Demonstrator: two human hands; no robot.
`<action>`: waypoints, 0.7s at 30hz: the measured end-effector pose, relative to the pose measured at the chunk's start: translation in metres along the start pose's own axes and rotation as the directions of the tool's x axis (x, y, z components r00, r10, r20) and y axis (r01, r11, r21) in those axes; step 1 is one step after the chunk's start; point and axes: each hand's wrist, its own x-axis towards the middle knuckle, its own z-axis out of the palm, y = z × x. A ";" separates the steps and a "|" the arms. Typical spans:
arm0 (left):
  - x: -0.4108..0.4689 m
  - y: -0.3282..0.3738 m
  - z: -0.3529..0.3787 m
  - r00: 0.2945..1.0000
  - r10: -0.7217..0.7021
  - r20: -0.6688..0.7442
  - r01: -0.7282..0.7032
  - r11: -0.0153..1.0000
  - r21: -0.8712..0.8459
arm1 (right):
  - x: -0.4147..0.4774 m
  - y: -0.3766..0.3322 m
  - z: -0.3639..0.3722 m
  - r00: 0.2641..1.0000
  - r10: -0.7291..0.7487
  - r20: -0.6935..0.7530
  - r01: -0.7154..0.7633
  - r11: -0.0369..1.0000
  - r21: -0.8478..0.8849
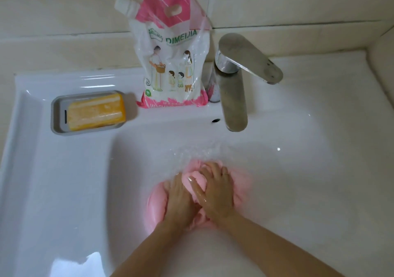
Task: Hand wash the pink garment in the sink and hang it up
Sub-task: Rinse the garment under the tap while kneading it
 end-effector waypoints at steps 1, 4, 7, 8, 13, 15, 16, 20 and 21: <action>0.000 -0.004 0.003 1.000 -0.021 0.019 0.021 1.000 -0.012 | 0.001 0.001 0.007 1.000 0.005 -0.015 -0.005 1.000 -0.024; -0.002 -0.005 0.007 0.996 -0.078 0.036 0.074 0.994 0.084 | 0.014 0.008 0.020 0.999 0.003 -0.034 -0.005 0.999 -0.050; -0.001 0.001 0.009 0.993 -0.105 -0.054 0.110 0.989 0.098 | 0.034 0.004 0.017 0.994 0.109 -0.006 -0.110 0.994 -0.018; -0.002 0.003 0.009 0.991 -0.094 -0.092 0.103 0.990 0.096 | 0.040 0.003 0.019 0.990 0.142 -0.018 -0.141 0.990 0.021; -0.004 -0.001 0.008 0.987 -0.032 -0.155 0.050 0.992 0.118 | 0.057 -0.005 -0.004 0.804 0.590 0.068 -0.569 0.732 0.375; -0.001 -0.003 0.005 0.990 -0.030 -0.137 0.040 0.997 0.065 | 0.049 0.003 -0.019 0.787 0.610 0.095 -0.529 0.587 0.613; -0.001 -0.003 0.006 0.992 -0.045 -0.117 0.050 0.998 0.037 | 0.038 0.004 -0.029 0.866 0.499 0.026 -0.403 0.669 0.625; -0.002 0.008 -0.003 0.972 -0.207 -0.113 0.193 0.973 -0.124 | -0.005 0.013 -0.024 0.991 -0.135 -0.005 0.134 0.972 0.195; -0.001 0.010 -0.005 0.985 -0.152 -0.085 0.144 0.985 -0.094 | -0.007 0.014 -0.017 0.986 -0.169 -0.001 0.168 0.978 0.125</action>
